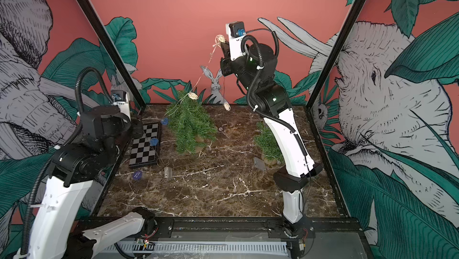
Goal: Wrap string light around the christmas tree
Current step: Wrap the light string around the Christmas tree.
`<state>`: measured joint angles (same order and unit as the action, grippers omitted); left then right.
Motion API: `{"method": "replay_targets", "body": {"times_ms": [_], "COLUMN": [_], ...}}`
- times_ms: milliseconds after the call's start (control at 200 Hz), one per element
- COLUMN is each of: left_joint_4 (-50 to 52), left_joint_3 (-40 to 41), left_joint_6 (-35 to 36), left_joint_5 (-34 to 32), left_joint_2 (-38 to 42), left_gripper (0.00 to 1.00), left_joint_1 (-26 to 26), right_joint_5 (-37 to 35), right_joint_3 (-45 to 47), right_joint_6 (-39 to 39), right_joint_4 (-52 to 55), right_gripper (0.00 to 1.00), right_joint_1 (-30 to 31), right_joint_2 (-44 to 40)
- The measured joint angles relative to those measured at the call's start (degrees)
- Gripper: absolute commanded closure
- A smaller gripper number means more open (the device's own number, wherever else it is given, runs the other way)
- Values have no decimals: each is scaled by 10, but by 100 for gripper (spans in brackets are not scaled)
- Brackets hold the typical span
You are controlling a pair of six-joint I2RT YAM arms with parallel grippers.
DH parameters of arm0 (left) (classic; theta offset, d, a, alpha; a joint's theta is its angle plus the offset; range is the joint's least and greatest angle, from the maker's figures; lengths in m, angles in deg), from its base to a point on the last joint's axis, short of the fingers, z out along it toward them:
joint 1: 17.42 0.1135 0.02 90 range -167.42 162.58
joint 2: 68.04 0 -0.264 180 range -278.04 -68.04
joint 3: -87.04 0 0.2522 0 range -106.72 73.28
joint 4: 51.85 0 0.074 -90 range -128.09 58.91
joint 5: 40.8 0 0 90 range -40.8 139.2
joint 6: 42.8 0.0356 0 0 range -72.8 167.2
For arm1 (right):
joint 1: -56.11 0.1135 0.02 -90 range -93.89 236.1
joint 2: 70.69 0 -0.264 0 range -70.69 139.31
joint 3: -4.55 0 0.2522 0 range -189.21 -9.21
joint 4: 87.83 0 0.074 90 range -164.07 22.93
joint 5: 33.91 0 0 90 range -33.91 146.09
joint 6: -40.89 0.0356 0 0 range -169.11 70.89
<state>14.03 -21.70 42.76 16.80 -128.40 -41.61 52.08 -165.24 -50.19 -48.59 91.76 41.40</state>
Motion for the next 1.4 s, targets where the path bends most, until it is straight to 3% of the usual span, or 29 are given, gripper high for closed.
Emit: {"method": "replay_targets", "body": {"times_ms": [360,620,1120,1400], "left_joint_4": [-78,-89,-67,-57], "left_joint_3": [-75,-97,-261,-285], "left_joint_6": [0,1,6,5], "left_joint_5": [35,66,111,154], "left_joint_2": [-96,-148,-328,-390], "left_gripper": [100,100,100,100], "left_joint_1": [99,109,140,140], "right_joint_5": [3,1,-33,-56], "right_joint_3": [3,1,-23,-18], "right_joint_6": [85,113,113,102], "right_joint_4": [-61,-89,-98,-85], "right_gripper": [100,100,100,100], "right_joint_1": [-63,-79,-105,-133], "right_joint_2": [60,92,139,137]}}
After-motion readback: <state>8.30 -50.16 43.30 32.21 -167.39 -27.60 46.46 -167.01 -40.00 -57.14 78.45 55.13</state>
